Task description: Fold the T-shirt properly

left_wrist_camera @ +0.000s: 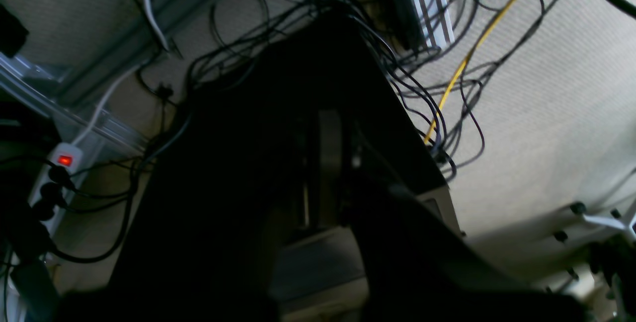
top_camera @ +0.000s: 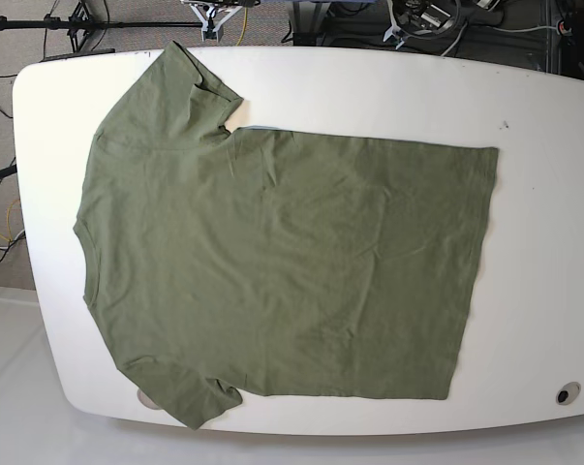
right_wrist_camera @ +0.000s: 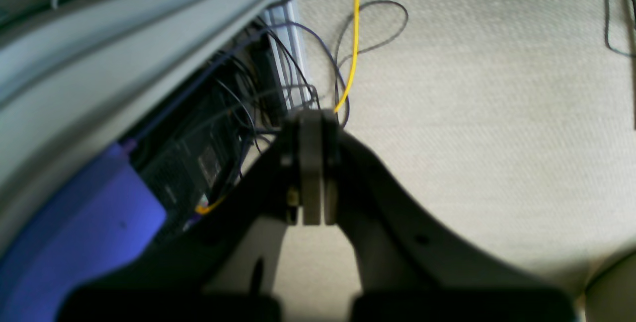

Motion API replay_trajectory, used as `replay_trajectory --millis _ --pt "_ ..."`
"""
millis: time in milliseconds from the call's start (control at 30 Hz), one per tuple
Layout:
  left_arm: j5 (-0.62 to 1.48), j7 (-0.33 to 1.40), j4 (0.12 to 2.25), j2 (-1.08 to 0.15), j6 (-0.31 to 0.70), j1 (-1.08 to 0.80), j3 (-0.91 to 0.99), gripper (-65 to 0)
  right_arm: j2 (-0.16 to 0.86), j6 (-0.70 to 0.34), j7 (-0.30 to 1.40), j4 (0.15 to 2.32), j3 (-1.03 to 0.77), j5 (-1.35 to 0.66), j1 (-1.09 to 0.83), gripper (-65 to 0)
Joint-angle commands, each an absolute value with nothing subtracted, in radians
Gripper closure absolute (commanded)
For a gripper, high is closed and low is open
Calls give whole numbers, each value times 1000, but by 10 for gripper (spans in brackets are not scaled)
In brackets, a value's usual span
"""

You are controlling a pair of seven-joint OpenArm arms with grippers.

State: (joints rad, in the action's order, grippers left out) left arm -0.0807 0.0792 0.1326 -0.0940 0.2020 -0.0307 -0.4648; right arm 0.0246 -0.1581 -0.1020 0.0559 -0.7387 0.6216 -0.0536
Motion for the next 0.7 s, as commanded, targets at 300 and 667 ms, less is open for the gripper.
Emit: replay_trajectory --millis 300,667 --pt "-77 95 131 -107 203 -30 -465 0 24 -166 -122 59 -741 604 -69 0" --pt "-74 86 233 -134 206 -92 -437 0 25 -213 -196 170 -729 582 -181 0"
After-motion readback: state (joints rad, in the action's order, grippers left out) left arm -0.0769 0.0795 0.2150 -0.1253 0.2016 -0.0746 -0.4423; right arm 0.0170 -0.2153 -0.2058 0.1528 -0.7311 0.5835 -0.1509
